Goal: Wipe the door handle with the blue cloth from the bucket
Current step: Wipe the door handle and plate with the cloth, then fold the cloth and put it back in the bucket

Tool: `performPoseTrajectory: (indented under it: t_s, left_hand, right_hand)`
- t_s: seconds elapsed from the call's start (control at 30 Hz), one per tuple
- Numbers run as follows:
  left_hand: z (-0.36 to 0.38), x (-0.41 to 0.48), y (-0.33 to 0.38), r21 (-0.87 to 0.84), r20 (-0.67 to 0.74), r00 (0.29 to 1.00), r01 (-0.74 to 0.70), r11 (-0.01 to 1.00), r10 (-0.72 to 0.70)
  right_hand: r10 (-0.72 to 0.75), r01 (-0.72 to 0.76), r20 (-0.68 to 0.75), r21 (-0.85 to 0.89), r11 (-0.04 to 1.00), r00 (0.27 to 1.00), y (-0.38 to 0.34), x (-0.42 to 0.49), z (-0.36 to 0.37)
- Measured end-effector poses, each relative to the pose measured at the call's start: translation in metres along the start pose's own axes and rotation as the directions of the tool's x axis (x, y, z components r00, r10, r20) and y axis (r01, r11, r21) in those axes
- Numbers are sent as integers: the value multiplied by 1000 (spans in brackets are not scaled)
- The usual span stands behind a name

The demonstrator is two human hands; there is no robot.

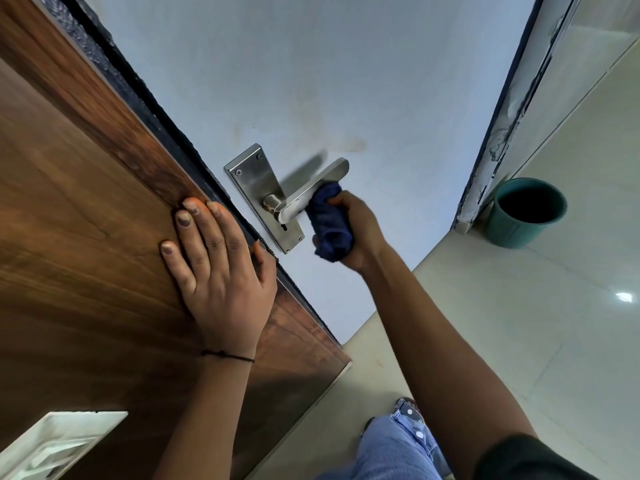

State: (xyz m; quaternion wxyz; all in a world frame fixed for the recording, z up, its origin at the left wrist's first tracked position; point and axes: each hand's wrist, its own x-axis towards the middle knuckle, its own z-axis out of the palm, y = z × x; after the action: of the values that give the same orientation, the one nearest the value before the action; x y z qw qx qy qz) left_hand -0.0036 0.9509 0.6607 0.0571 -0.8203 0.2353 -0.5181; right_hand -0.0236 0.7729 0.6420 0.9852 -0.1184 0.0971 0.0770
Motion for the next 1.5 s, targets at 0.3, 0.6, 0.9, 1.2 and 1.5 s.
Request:
performPoseTrajectory:
  t_s: [0.3,0.6,0.9,1.2,1.5]
  left_hand:
    - [-9,2,7,-2,85,996,28,1000,-27]
    - [-28,9,86,-570,316,945,263,778,-88]
    - [-43,49,309,-403,753,378,912,-76,539]
    - [-77,115,532,-301,595,247,951,-72,765]
    - [-33,178,676,-176,549,182,979,-101,815]
  right_hand:
    - [-346,85,-259,-679,729,902,50,-4,9]
    - [-617,63,-188,-930,361,764,-9,-80,-26]
    - [-852,95,-304,-922,376,426,-162,-224,-112]
    - [-833,68,-447,-868,492,326,-332,-354,-172]
    - [-792,51,-449,-857,513,414,-493,-370,-223]
